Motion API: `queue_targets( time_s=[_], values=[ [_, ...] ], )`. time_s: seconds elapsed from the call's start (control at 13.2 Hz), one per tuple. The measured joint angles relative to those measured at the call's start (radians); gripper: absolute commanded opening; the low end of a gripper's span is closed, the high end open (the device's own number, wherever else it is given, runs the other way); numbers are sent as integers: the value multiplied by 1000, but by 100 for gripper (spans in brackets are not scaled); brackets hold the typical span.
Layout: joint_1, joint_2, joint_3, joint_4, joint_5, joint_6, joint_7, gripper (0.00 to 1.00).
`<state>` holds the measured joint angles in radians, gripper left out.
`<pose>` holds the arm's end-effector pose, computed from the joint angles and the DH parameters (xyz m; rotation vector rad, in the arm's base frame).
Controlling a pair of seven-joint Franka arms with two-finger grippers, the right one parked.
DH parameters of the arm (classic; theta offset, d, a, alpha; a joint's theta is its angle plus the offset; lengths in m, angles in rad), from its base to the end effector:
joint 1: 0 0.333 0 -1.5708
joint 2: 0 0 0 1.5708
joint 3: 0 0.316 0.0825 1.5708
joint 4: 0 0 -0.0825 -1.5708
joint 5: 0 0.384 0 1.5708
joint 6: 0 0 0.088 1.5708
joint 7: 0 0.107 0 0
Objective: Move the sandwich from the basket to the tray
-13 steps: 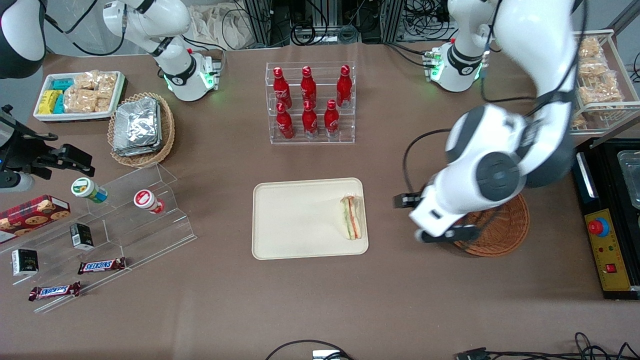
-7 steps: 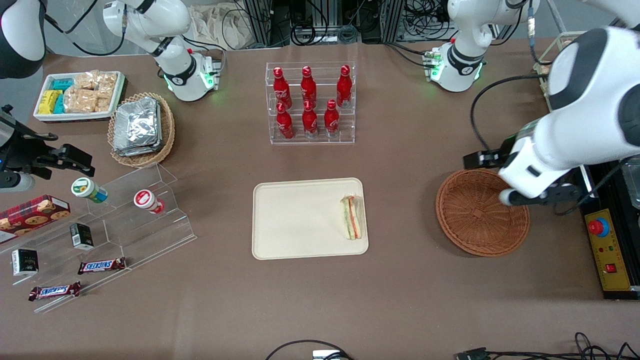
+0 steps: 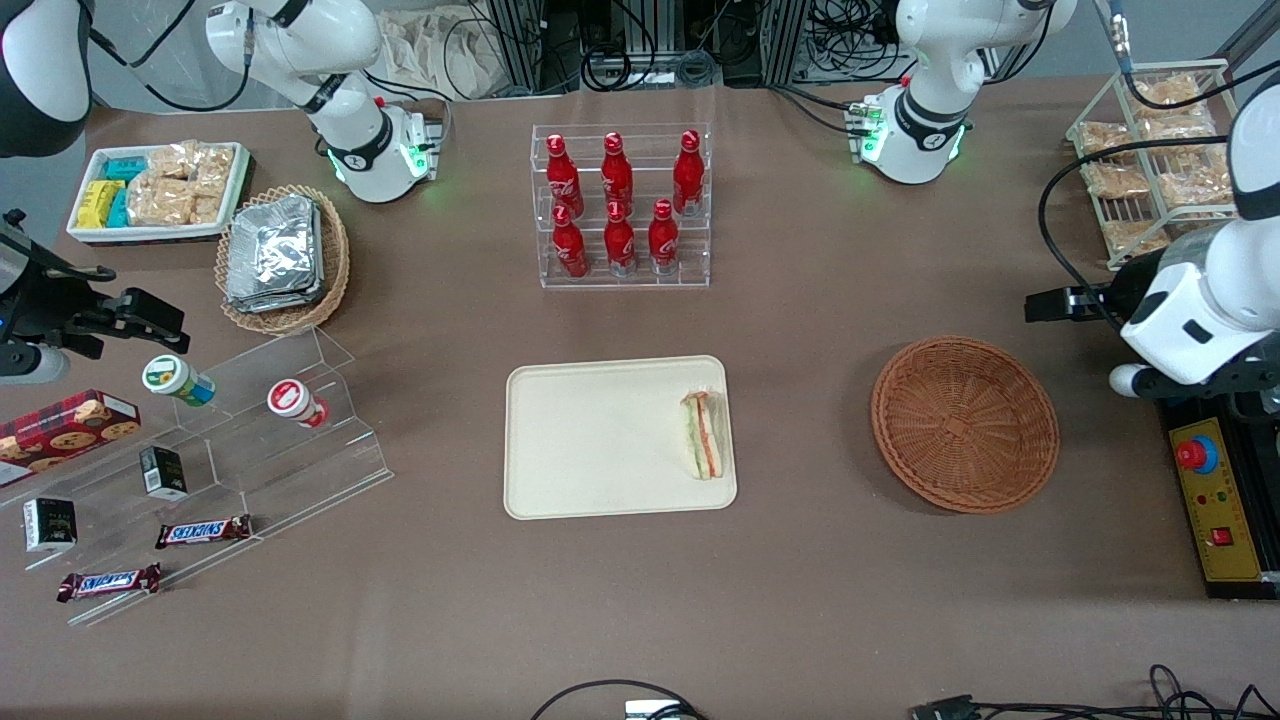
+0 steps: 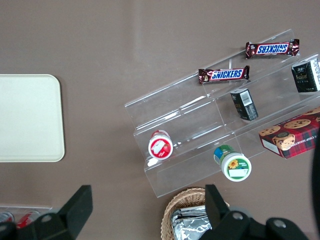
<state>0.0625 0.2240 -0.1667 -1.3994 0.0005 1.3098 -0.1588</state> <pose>0.5864 -0.0505 0.5577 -3.0979 -0.0821 0.4884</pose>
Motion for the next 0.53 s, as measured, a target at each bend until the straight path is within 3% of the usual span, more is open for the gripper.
queue_targets(
  time_s=[0.3,0.53],
  values=[
    [-3,-153,-3,-257,6,177,0,100],
    [-3,-217,-3,-333,7,232,11,100]
  ],
)
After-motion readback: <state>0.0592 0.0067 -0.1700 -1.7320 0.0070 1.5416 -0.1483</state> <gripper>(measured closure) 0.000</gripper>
